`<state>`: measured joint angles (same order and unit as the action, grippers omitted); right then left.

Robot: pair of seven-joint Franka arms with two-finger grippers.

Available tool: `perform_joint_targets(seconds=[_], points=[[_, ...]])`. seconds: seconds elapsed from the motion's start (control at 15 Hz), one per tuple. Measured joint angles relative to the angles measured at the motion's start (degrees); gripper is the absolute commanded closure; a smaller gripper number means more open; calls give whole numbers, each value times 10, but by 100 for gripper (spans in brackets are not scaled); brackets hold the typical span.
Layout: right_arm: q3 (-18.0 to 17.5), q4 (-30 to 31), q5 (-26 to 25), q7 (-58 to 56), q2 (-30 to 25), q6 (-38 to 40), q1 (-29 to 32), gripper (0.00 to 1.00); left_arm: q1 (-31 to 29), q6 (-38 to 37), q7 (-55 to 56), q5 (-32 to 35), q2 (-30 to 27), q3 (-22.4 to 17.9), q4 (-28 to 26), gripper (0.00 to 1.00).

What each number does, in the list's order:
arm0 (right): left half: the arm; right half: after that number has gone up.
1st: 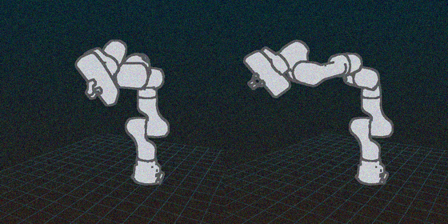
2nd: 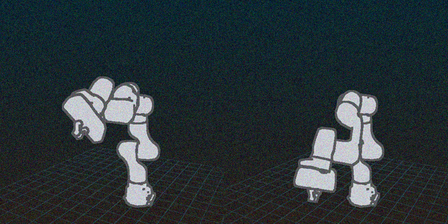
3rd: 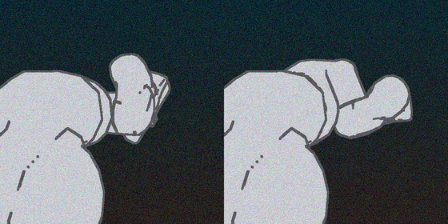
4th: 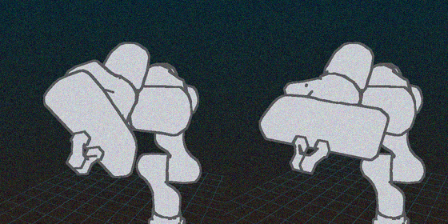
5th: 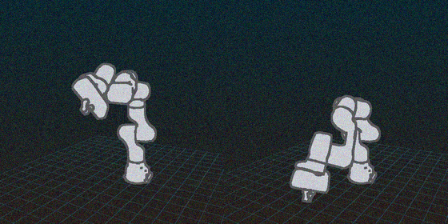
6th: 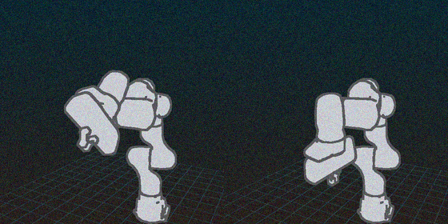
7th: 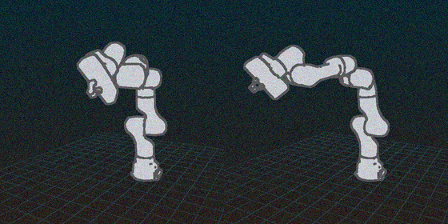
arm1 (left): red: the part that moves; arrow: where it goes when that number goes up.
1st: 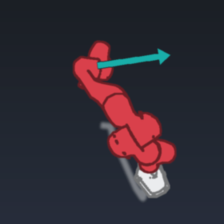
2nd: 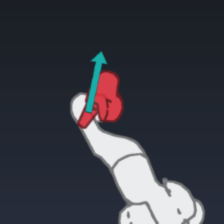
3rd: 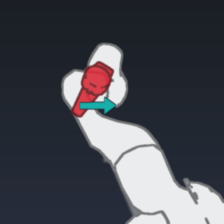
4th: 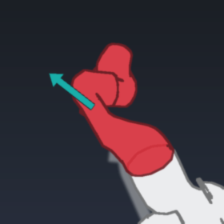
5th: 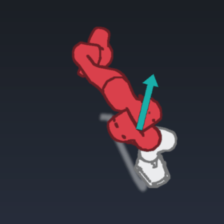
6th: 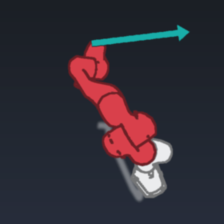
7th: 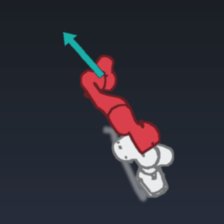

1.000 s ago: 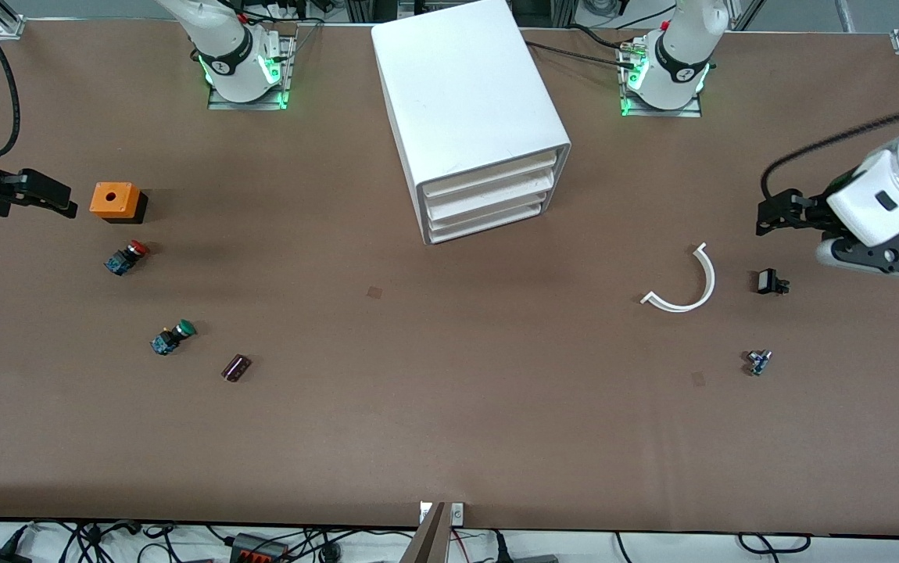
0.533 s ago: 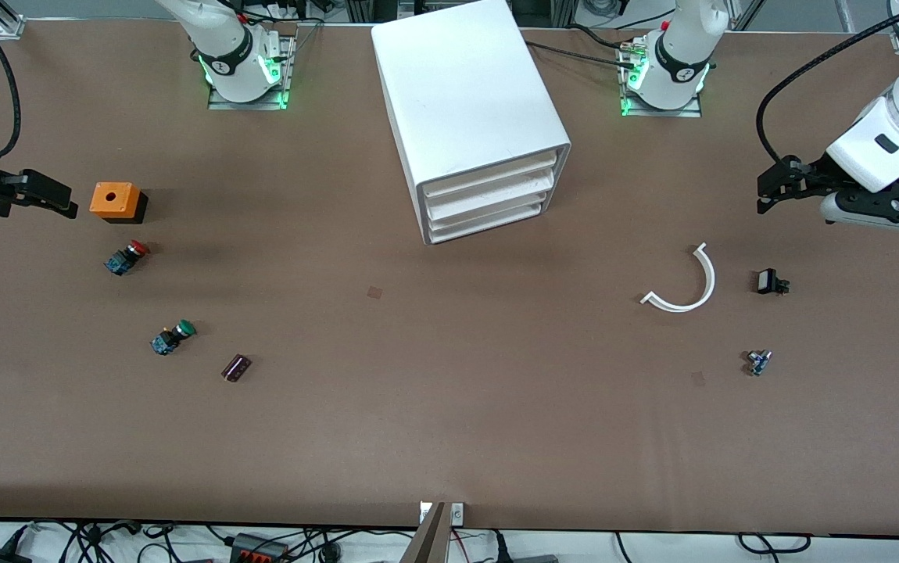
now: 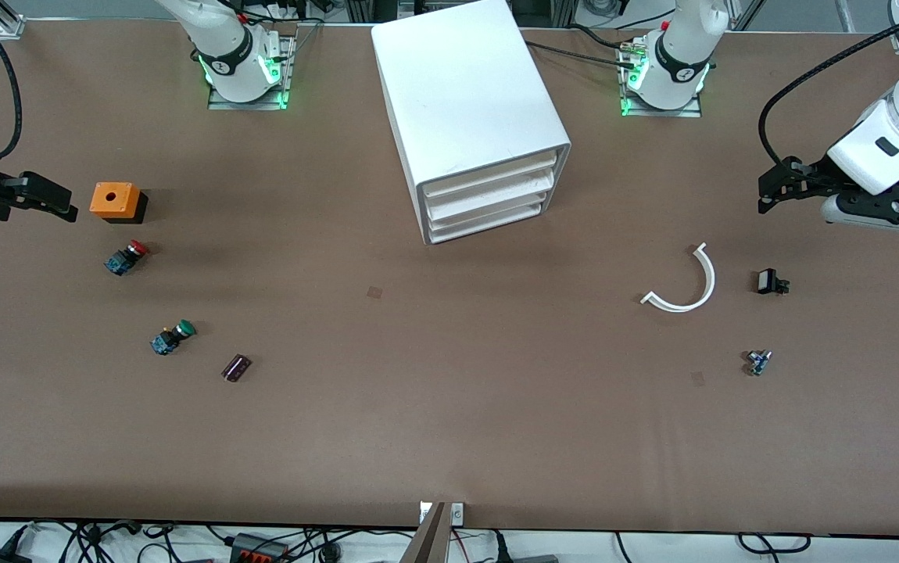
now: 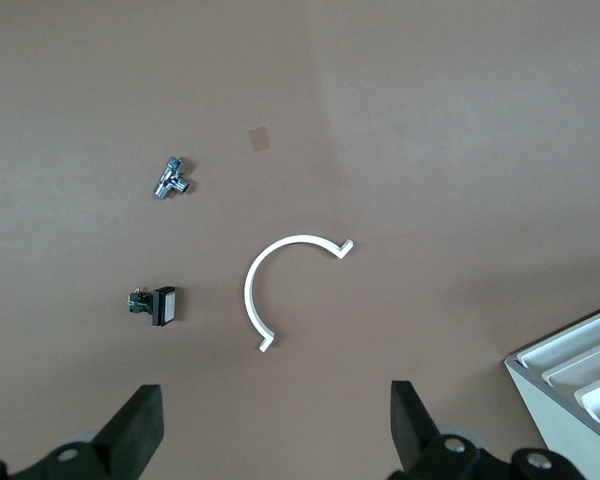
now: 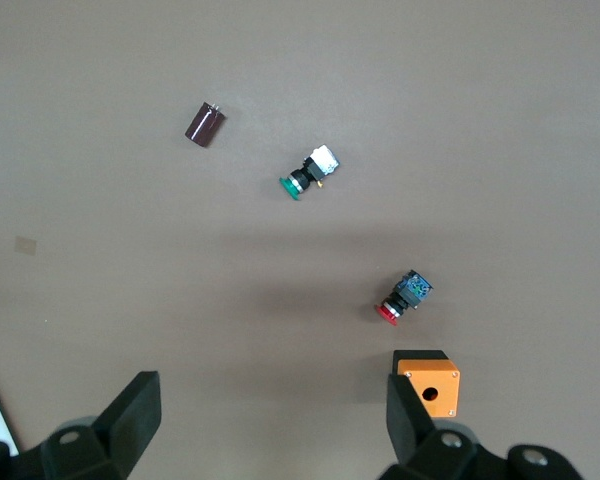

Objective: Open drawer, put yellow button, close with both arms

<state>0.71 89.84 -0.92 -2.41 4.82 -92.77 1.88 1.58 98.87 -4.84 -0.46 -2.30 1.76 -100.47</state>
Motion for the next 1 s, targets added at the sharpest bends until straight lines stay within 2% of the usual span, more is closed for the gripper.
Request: perform_joint_targets(seconds=[1.0], points=[[0,2,-1,0,9,-8,0,0,-2,-14,2,0,0,-4,0,0]])
